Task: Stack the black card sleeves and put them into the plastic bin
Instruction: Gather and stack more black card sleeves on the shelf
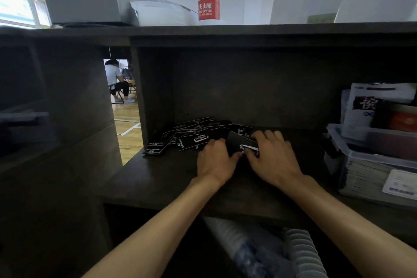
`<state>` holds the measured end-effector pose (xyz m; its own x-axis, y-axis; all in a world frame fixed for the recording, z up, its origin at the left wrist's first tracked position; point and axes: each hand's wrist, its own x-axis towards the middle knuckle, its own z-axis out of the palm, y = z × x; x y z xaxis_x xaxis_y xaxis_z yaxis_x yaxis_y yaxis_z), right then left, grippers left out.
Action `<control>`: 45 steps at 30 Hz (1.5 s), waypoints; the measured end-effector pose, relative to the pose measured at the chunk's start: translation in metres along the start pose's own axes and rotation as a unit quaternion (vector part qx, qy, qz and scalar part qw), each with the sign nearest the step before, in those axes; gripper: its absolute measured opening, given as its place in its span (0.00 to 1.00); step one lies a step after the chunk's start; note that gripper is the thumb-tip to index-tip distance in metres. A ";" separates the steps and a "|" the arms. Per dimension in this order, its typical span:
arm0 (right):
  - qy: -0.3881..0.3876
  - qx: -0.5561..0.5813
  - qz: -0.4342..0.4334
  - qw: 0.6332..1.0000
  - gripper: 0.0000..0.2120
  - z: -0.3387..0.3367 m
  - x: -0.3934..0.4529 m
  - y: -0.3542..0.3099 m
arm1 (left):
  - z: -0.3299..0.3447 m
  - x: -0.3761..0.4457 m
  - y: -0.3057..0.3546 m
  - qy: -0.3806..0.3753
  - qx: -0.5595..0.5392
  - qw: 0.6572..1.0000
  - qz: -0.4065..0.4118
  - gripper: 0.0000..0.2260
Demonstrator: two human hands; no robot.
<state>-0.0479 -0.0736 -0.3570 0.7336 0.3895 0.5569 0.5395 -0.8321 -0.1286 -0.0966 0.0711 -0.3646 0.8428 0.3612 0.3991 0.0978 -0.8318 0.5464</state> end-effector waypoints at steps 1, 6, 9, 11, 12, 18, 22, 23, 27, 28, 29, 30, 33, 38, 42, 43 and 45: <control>-0.010 -0.013 -0.014 1.000 0.22 0.003 -0.001 -0.001 | -0.003 0.000 -0.003 -0.009 0.024 1.000 0.007 0.19; -0.045 -0.020 -0.027 0.998 0.22 0.010 -0.010 0.006 | -0.025 0.001 -0.038 -0.014 0.052 0.996 0.065 0.10; -0.023 -0.011 -0.031 0.999 0.20 0.011 -0.013 0.004 | -0.050 0.019 -0.077 0.073 0.159 0.984 0.026 0.17; -0.014 -0.006 -0.029 0.999 0.20 0.012 -0.015 0.001 | -0.064 0.028 -0.100 0.034 0.264 0.963 -0.035 0.23; -0.011 -0.004 -0.028 1.000 0.20 0.013 -0.015 0.001 | -0.068 0.030 -0.107 0.007 0.279 0.958 -0.059 0.23; -0.008 0.001 -0.030 1.000 0.19 0.012 -0.016 0.001 | -0.063 0.001 -0.097 -0.035 0.299 0.953 0.005 0.19; -0.007 0.005 -0.027 1.000 0.18 0.011 -0.017 0.001 | -0.069 -0.021 -0.083 -0.083 0.235 0.967 0.060 0.19; -0.007 0.007 -0.027 1.000 0.18 0.010 -0.017 0.001 | -0.074 -0.021 -0.082 -0.101 0.197 0.973 0.064 0.18; -0.007 0.010 -0.025 1.000 0.19 0.009 -0.017 0.001 | -0.088 -0.025 -0.087 -0.191 0.157 0.967 0.061 0.33; -0.007 0.011 -0.026 1.000 0.18 0.009 -0.018 0.001 | -0.087 -0.032 -0.089 -0.209 0.155 0.963 0.071 0.35; -0.007 0.013 -0.026 1.000 0.18 0.009 -0.018 0.000 | -0.086 -0.039 -0.090 -0.215 0.146 0.961 0.088 0.37; -0.007 0.015 -0.025 1.000 0.19 0.009 -0.018 0.000 | -0.085 -0.048 -0.090 -0.216 0.127 0.962 0.112 0.38; -0.004 0.018 -0.026 0.999 0.19 0.010 -0.018 0.000 | -0.086 -0.075 -0.081 -0.225 0.062 0.955 0.183 0.36; 0.000 0.034 -0.022 0.999 0.20 0.008 -0.017 0.002 | -0.083 -0.102 -0.057 -0.154 0.068 0.925 0.341 0.18; 0.004 0.039 -0.022 0.999 0.20 0.009 -0.017 0.002 | -0.074 -0.107 -0.044 -0.100 0.038 0.910 0.400 0.11; 0.003 0.039 -0.021 0.999 0.20 0.009 -0.016 0.002 | -0.073 -0.103 -0.042 -0.073 0.028 0.910 0.408 0.09; 0.000 0.040 -0.019 0.999 0.21 0.009 -0.015 0.003 | -0.071 -0.093 -0.039 -0.037 0.030 0.909 0.413 0.07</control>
<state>-0.0538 -0.0780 -0.3735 0.7112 0.4207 0.5633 0.5986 -0.7825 -0.1714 -0.2165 0.1003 -0.3705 0.6744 -0.4251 0.6037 -0.5585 -0.8285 0.0406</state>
